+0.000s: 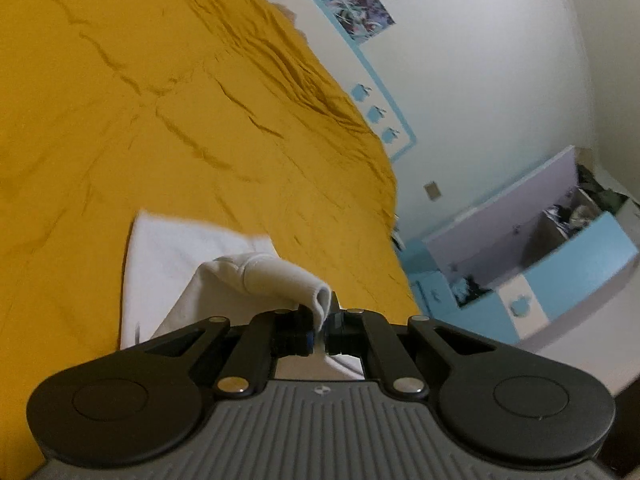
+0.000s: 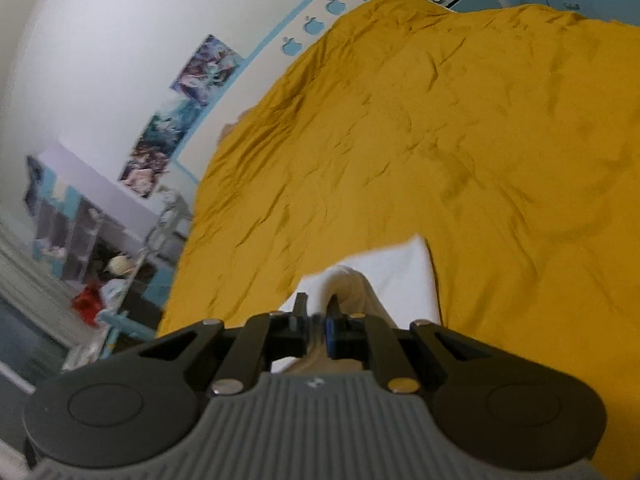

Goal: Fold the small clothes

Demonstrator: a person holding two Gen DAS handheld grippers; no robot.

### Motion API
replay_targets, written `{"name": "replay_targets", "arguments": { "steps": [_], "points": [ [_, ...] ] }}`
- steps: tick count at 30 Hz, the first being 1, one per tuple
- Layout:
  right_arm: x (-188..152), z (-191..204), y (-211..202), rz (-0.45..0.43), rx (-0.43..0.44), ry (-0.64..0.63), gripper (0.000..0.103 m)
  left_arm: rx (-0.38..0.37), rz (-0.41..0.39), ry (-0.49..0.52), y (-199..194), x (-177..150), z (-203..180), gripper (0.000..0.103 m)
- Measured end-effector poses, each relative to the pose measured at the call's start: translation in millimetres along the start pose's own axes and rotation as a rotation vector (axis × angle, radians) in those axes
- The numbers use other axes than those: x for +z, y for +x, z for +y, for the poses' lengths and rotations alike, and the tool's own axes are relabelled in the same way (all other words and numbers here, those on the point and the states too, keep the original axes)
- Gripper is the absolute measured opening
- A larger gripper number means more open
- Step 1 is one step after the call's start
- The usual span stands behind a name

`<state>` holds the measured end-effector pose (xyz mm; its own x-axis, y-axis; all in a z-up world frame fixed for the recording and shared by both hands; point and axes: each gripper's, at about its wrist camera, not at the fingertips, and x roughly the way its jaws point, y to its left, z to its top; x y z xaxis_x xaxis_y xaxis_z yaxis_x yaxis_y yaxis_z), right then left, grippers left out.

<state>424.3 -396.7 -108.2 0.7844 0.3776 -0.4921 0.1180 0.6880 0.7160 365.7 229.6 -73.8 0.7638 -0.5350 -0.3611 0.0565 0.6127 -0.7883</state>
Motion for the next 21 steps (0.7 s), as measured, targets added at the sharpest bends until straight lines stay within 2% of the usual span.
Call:
{"name": "replay_targets", "arguments": {
  "steps": [1, 2, 3, 4, 5, 7, 9, 14, 16, 18, 21],
  "points": [
    [5.1, 1.5, 18.0, 0.009, -0.024, -0.021, 0.003, 0.025, 0.034, 0.035, 22.1, 10.0, 4.2, 0.005],
    [10.6, 2.9, 41.1, 0.036, -0.075, -0.062, 0.004, 0.067, 0.065, 0.042, 37.7, 15.3, 9.9, 0.011],
    [14.0, 2.4, 58.4, 0.047, -0.143, -0.084, 0.008, 0.153, 0.071, 0.033, 49.8, 18.5, 16.8, 0.014],
    [14.5, 1.5, 71.7, 0.031, -0.233, -0.091, 0.027, 0.233, 0.059, 0.019, 56.7, 20.1, 24.0, 0.014],
    [13.2, 1.2, 74.6, 0.001, -0.264, -0.1, 0.046, 0.249, 0.037, -0.01, 57.0, 20.4, 29.2, 0.014],
    [10.6, 0.9, 66.6, -0.061, -0.213, -0.114, 0.049, 0.193, -0.003, -0.089, 46.2, 15.4, 37.8, 0.014],
    [7.6, -1.5, 55.2, -0.053, -0.13, -0.098, 0.049, 0.15, -0.024, -0.105, 27.9, 4.4, 36.2, 0.014],
    [-18.1, -11.0, 0.3, 0.014, -0.058, -0.094, 0.053, 0.174, -0.012, -0.002, -33.6, -30.7, 18.9, 0.017],
    [-38.6, -24.3, -31.8, 0.047, -0.032, -0.066, 0.058, 0.173, -0.004, -0.024, -68.2, -57.9, 17.0, 0.02],
    [-63.1, -39.0, -57.0, 0.075, 0.0, -0.015, 0.059, 0.166, 0.023, -0.044, -93.5, -80.4, 20.6, 0.023],
    [-103.6, -47.4, -85.2, 0.117, 0.015, 0.029, 0.06, 0.186, 0.072, -0.061, -111.5, -107.0, 22.6, 0.024]
  ]
}}
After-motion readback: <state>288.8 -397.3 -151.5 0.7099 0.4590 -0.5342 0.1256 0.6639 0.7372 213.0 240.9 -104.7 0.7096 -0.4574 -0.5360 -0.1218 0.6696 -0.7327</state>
